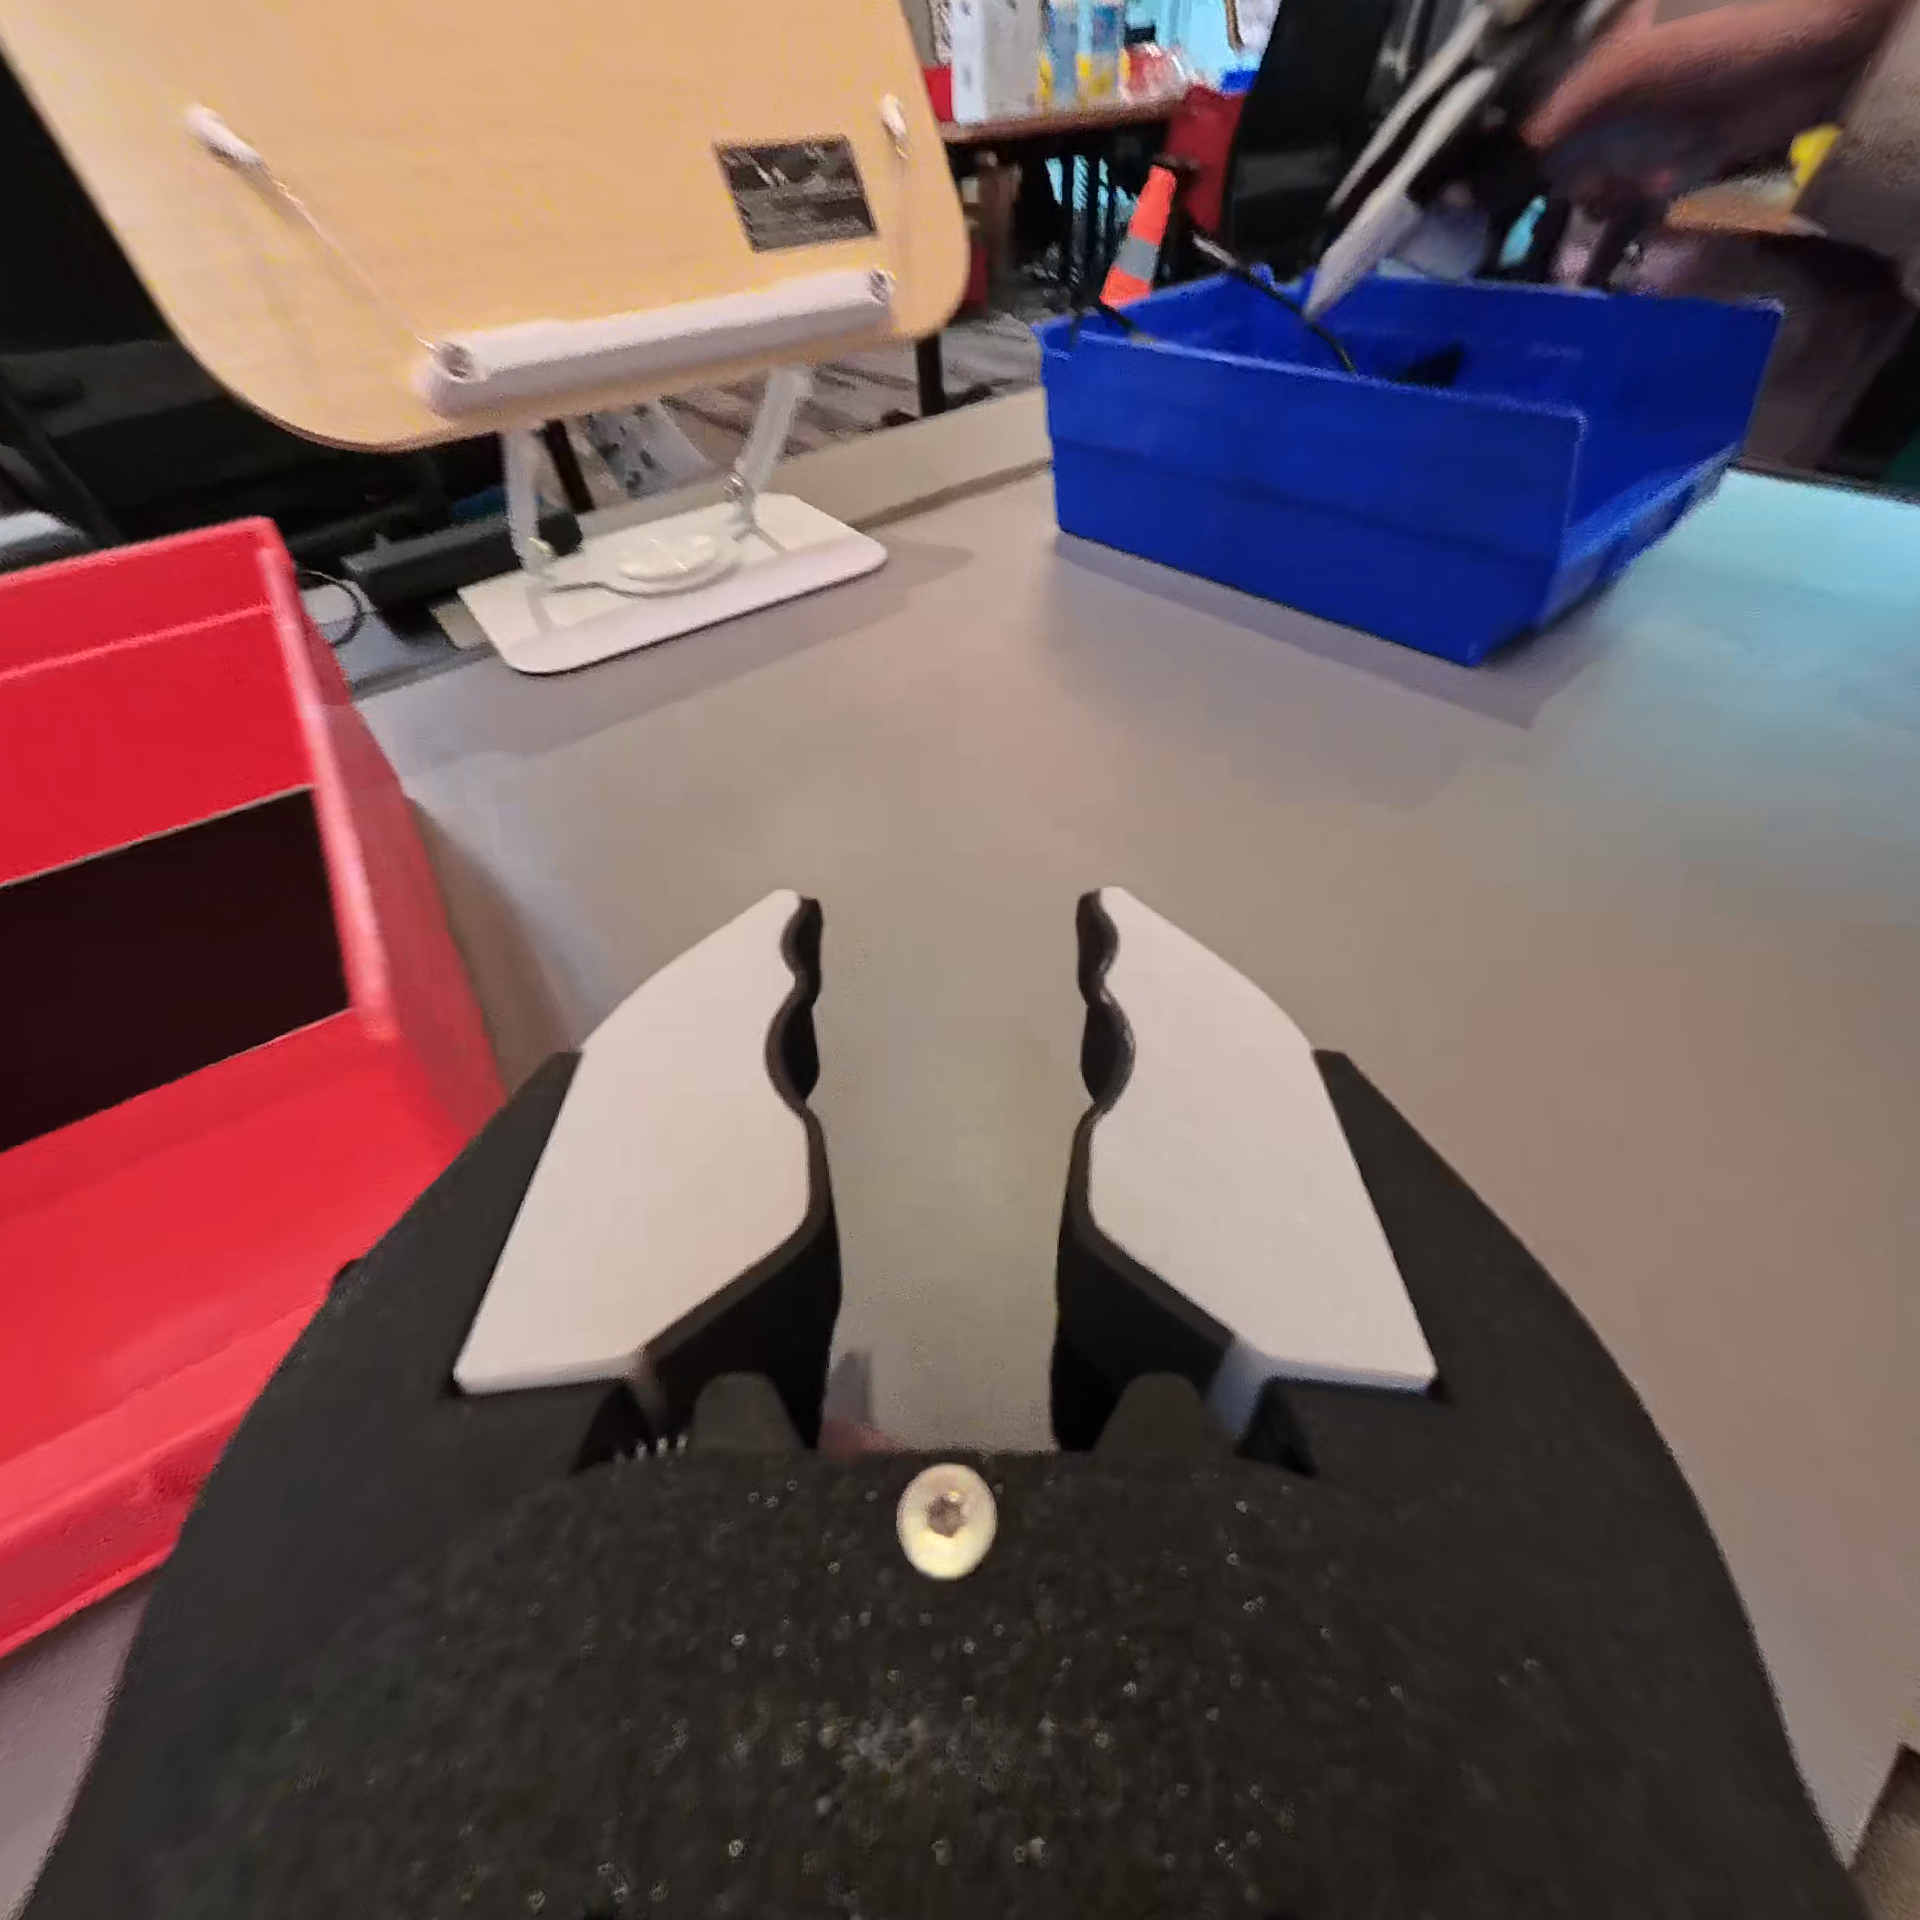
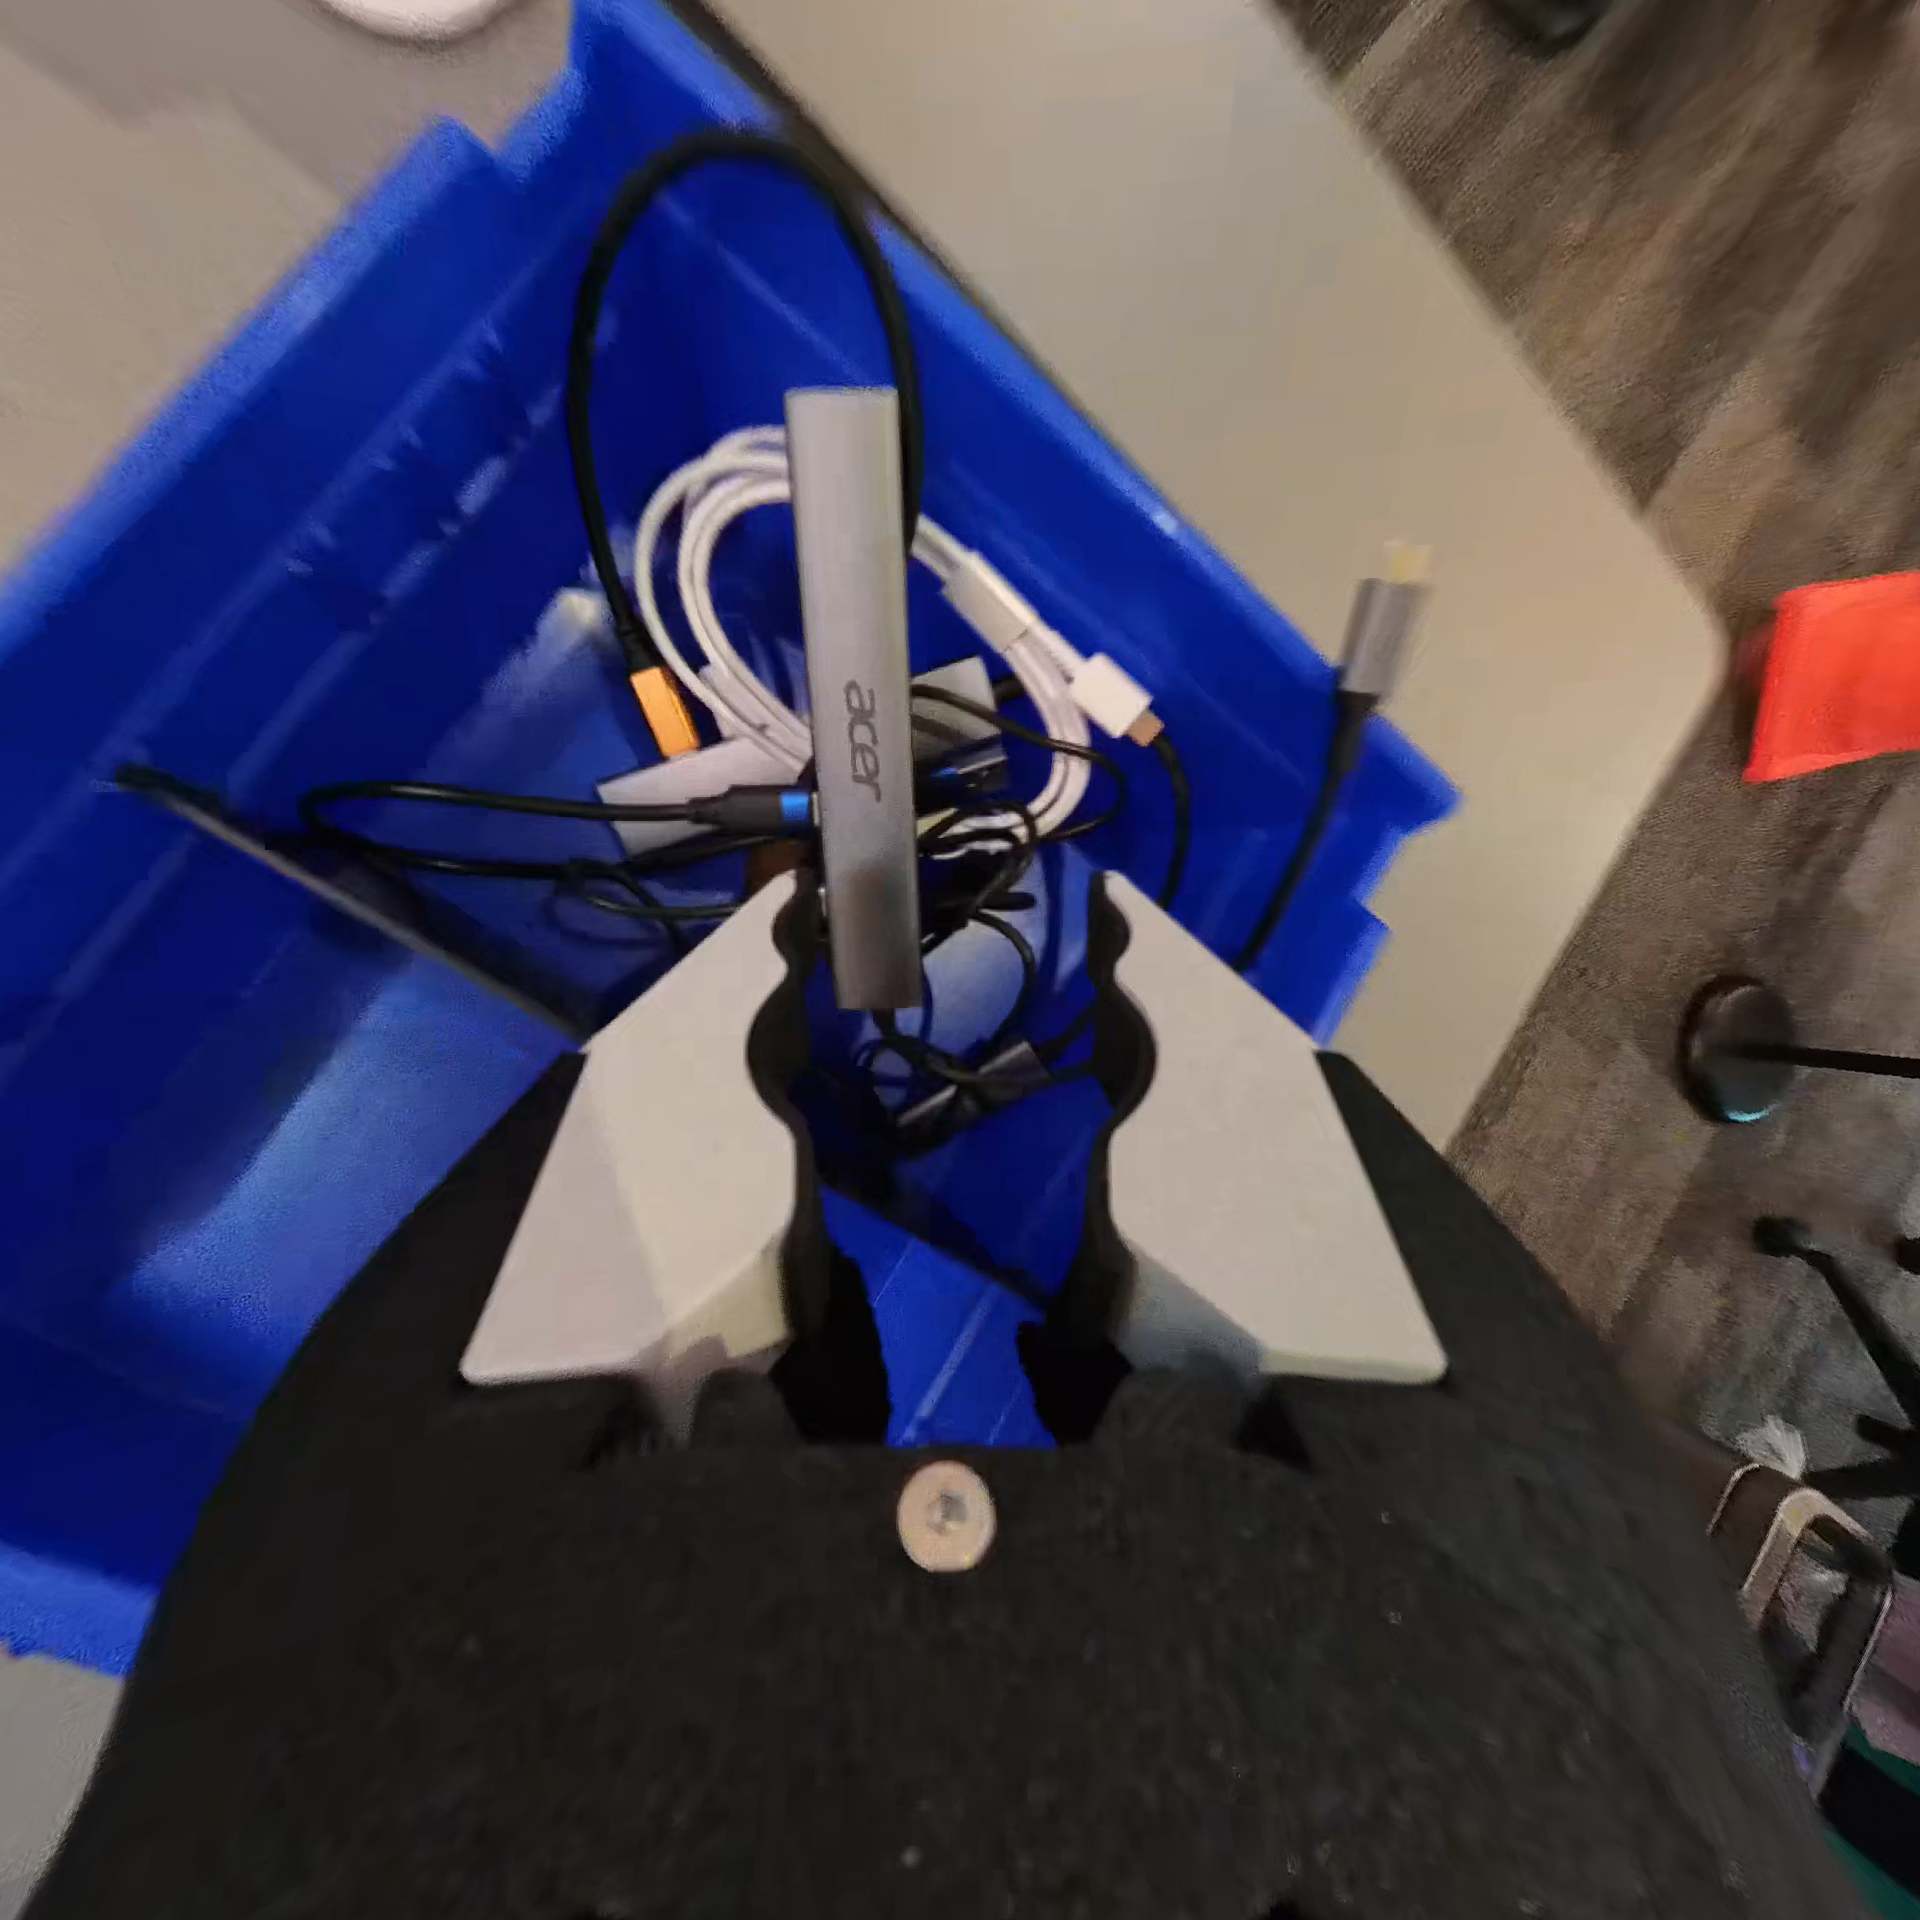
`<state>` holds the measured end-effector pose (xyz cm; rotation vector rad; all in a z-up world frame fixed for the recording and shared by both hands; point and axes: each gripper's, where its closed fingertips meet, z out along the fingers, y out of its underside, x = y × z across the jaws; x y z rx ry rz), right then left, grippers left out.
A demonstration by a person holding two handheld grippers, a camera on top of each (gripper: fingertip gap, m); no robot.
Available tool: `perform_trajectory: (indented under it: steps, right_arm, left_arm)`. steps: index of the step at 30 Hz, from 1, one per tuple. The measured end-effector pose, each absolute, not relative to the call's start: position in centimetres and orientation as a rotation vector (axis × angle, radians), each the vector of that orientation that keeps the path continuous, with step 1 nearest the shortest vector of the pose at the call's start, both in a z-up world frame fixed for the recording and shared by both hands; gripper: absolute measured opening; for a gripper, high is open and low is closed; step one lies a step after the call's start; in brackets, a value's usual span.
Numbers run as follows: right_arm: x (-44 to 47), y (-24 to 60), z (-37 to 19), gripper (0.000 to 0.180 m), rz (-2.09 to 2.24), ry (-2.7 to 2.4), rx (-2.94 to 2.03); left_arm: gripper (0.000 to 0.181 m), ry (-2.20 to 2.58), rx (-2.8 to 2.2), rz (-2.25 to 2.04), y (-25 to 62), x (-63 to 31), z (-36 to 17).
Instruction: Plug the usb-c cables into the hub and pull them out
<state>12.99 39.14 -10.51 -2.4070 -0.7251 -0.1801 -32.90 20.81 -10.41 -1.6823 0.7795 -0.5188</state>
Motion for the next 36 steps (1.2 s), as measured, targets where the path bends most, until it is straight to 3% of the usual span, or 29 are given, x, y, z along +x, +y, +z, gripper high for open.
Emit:
perform_trajectory:
  steps: [8,12,15,18,36]
  right_arm:
    - [7.2,29.3,-2.9,0.05,0.164,-0.348,-2.033]
    - [4.2,23.2,-5.1,0.053,0.384,-0.105,-1.858]
    - [4.8,19.5,-9.2,0.046,0.273,-0.015,-1.821]
    - [5.1,17.1,-12.4,0.052,0.221,0.017,-1.928]
    - [6.6,17.7,-13.6,0.058,0.025,-0.011,-1.927]
  left_arm:
    - [0.051,0.465,-1.605,-0.218,23.4,-39.6,-6.1]
    - [0.051,0.385,-1.771,-0.168,22.1,-42.5,-6.9]
    - [0.048,0.388,-1.846,-0.223,21.3,-43.7,-8.8]
    - [0.044,0.395,-1.9,-0.262,22.0,-44.9,-10.3]
    - [0.048,0.239,-2.047,-0.162,24.3,-49.8,-14.1]
